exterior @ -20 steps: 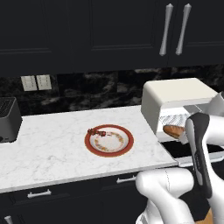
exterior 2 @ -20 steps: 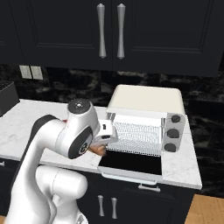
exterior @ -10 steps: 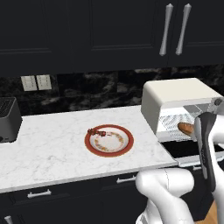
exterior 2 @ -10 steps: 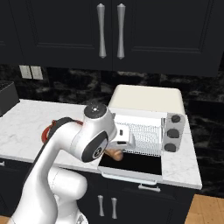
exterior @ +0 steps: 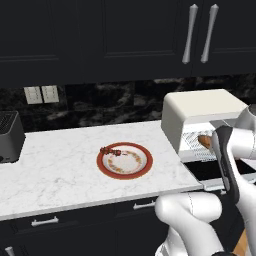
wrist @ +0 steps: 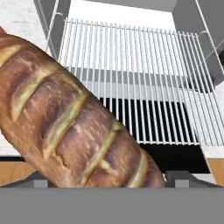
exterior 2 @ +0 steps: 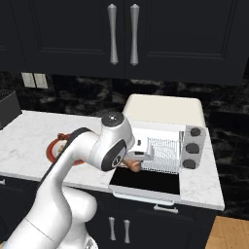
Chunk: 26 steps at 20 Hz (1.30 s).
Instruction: Pick up the kebab skewer and baguette bread, and place them inside the toaster oven. Close the toaster oven door and start by setting the timer.
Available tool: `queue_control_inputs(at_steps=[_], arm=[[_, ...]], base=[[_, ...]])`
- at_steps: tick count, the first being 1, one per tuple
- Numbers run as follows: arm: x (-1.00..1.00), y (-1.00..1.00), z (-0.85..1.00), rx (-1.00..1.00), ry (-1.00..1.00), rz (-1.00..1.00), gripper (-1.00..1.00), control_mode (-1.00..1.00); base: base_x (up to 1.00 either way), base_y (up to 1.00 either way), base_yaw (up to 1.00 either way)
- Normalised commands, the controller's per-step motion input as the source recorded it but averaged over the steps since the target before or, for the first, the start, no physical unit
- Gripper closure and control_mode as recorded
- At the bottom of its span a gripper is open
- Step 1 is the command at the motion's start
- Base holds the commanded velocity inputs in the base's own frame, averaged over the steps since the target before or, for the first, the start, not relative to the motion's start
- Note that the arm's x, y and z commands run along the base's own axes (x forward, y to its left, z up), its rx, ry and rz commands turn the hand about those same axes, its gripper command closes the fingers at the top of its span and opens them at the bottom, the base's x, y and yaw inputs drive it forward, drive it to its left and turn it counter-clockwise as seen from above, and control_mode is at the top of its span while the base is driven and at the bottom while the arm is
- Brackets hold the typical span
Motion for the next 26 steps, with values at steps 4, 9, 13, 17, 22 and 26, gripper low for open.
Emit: queue_control_inputs(at_steps=[4,9,13,17,22,26], arm=[[0.23,-0.02,-0.34,0.02,0.0,-0.01,1.0,-1.0],[0.17,-0.14,-0.42,0.0,-0.01,0.0,1.0,-1.0],[0.37,-0.12,-0.06,0.0,-0.03,0.0,1.0,-1.0],[0.25,-0.06,0.0,0.0,-0.02,0.0,1.0,-1.0],[0.34,-0.04,0.0,0.0,0.0,0.0,1.0,-1.0],[0.38,0.0,0.0,0.0,0.0,0.0,1.0,-1.0]], base=[[0.0,0.0,0.0],[0.0,0.0,0.0],[0.0,0.0,0.0],[0.0,0.0,0.0],[0.0,0.0,0.0],[0.0,0.0,0.0]])
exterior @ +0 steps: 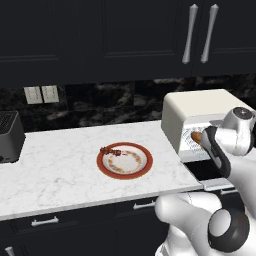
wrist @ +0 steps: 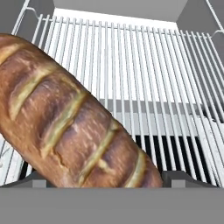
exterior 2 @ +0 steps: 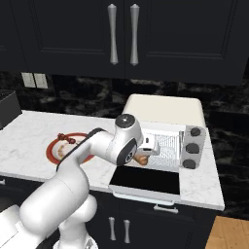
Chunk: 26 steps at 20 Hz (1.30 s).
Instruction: Pick up the kebab skewer and baguette bread, and place them inside the toaster oven. Close the toaster oven door and start by setting the timer.
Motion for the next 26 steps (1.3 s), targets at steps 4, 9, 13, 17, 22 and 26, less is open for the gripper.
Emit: queue_control_inputs(at_steps=[4,9,13,17,22,26], arm=[[0.0,0.0,0.0,0.02,0.0,0.0,1.0,-1.0],[0.0,0.0,0.0,0.03,-0.01,-0.01,1.0,-1.0],[0.0,0.08,-0.06,0.03,-0.04,-0.02,1.0,-1.0],[0.0,0.11,-0.19,0.0,-0.04,-0.02,1.0,-1.0],[0.01,0.17,-0.37,0.0,0.0,-0.02,-1.0,-1.0],[0.0,0.0,-0.15,0.0,0.0,0.0,-1.0,-1.0]], base=[[0.0,0.0,0.0],[0.0,0.0,0.0],[0.0,0.0,0.0],[0.0,0.0,0.0],[0.0,0.0,0.0],[0.0,0.0,0.0]])
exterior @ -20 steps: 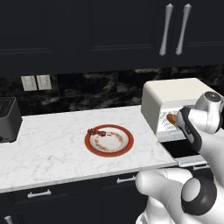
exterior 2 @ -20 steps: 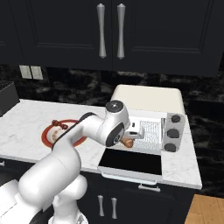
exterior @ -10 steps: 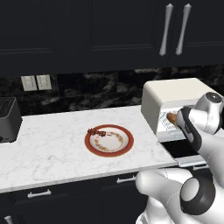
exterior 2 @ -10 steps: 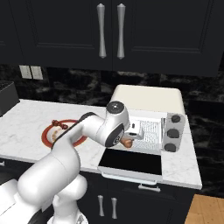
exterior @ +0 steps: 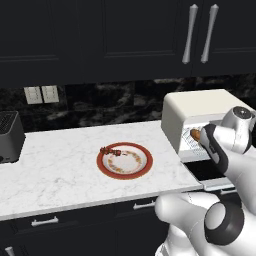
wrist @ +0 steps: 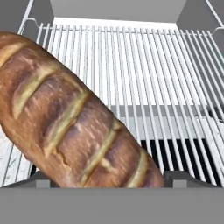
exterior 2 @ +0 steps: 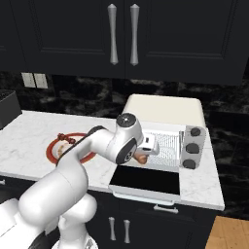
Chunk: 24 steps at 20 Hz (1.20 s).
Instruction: Pick up the kebab skewer and baguette bread, and place them inside the toaster oven. Close the toaster oven door and start by setting the timer.
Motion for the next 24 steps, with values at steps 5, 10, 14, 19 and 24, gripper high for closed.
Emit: queue_control_inputs(at_steps=[5,10,14,19,24], arm=[[0.0,0.0,0.03,0.0,0.0,0.0,-1.0,-1.0],[-0.24,0.0,0.17,0.0,0.0,0.0,-1.0,-1.0],[-0.2,0.0,0.28,0.0,-0.01,0.0,-1.0,-1.0],[-0.61,0.52,0.51,0.0,-0.05,0.0,-1.0,-1.0],[-0.88,1.0,0.08,-0.06,-0.05,0.0,-1.0,-1.0]], base=[[0.0,0.0,0.0],[0.0,0.0,0.0],[0.0,0.0,0.0],[0.0,0.0,0.0],[0.0,0.0,0.0]])
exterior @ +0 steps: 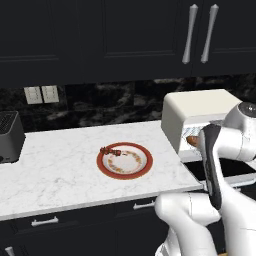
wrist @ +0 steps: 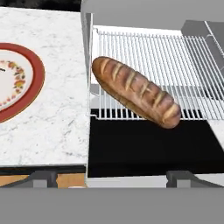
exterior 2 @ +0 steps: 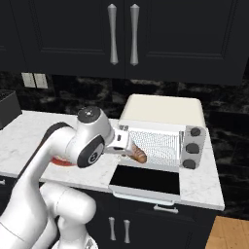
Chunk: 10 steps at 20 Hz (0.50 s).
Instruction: Pick up the kebab skewer and baguette bread, and place them inside the toaster oven. Close the toaster oven door and start by setting the timer.
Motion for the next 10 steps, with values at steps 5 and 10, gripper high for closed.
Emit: queue_control_inputs(at_steps=[5,10], arm=[[-0.53,1.0,0.0,-0.02,-0.01,0.0,-1.0,-1.0],[0.56,1.0,0.11,-0.01,0.0,0.08,-1.0,-1.0]], base=[[0.0,0.0,0.0],[0.0,0.0,0.0]])
